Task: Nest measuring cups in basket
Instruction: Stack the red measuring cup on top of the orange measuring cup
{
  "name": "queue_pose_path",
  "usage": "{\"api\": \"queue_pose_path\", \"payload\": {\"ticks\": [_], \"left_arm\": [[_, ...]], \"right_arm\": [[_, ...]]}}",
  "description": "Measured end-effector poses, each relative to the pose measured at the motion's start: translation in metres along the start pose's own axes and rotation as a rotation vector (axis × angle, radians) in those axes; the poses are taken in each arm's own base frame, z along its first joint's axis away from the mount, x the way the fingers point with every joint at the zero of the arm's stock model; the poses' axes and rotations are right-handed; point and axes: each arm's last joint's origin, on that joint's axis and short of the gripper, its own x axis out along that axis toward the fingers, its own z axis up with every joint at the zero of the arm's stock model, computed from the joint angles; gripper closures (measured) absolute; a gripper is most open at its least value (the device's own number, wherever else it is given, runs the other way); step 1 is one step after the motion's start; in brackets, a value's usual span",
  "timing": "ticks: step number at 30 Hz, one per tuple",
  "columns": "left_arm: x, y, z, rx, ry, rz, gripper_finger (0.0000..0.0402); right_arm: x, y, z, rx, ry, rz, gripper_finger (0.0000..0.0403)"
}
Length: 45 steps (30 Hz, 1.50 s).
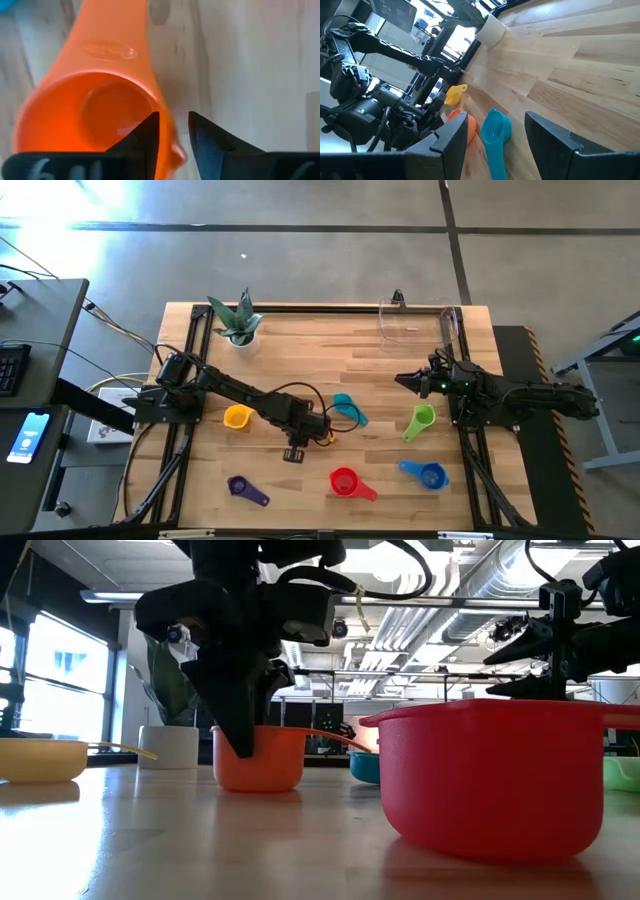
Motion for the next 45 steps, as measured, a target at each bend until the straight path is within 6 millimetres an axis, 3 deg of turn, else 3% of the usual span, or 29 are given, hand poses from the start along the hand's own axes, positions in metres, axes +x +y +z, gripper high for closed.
{"api": "queue_pose_path", "payload": {"ticks": [9,24,37,45], "left_arm": [[-0.010,0.007,0.007,-0.005,0.000,-0.014,0.0274],[-0.032,0.011,0.014,0.012,0.047,0.037,0.0273],[-0.056,0.038,0.016,-0.022,0.126,0.149,0.0273],[-0.086,0.055,0.025,-0.084,0.120,0.169,0.0273]], "right_arm": [[0.000,0.000,0.000,0.000,0.000,0.000,0.0215],[0.000,0.006,0.003,0.002,-0.014,0.079,0.0215],[-0.007,0.034,0.017,-0.143,-0.165,0.344,0.0215],[-0.017,0.079,0.043,-0.312,-0.193,0.405,0.0215]]}}
